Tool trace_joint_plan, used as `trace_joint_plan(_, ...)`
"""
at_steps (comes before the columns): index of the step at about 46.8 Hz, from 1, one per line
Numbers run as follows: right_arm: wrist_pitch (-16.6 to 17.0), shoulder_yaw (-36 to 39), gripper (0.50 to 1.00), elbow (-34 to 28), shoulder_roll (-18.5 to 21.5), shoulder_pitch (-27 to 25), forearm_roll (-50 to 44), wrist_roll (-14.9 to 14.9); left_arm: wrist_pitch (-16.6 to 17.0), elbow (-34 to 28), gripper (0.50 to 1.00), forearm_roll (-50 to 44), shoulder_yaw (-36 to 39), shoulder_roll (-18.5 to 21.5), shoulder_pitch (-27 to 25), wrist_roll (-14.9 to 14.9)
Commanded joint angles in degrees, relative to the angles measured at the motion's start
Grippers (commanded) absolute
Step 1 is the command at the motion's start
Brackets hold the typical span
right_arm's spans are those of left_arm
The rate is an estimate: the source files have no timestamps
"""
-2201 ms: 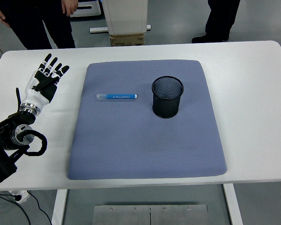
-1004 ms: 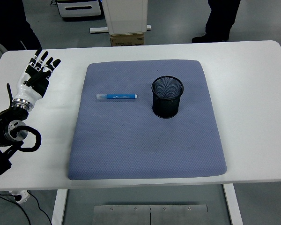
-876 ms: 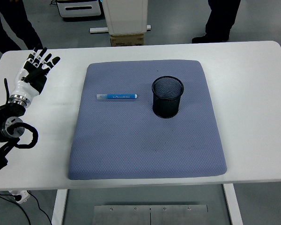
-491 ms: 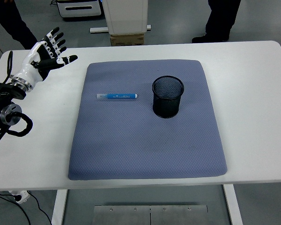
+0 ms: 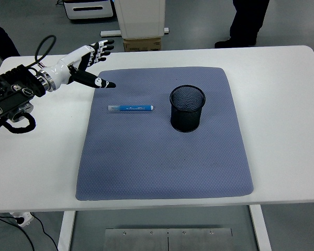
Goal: Left hand places marker in pen holder
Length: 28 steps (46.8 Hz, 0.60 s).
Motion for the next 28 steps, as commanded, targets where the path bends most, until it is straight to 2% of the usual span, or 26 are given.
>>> trace_joint_plan(1,0.0,0.0,1.0,0.0,0.0,0.0,0.0,0.0,0.0,0.0,1.0,3.6,1.9,-0.1,-0.6,0.0)
trace_joint_plan(8,0.0,0.0,1.0,0.0,0.0,0.0,0.0,0.0,0.1,0.0,1.0,10.3,3.5,-1.2,-1.1,0.1)
trace_joint_plan(28,0.0,0.0,1.0,0.0,0.0,0.0,0.0,0.0,0.1,5.6,1.0,12.0,4.8,-7.2,-1.6,1.2)
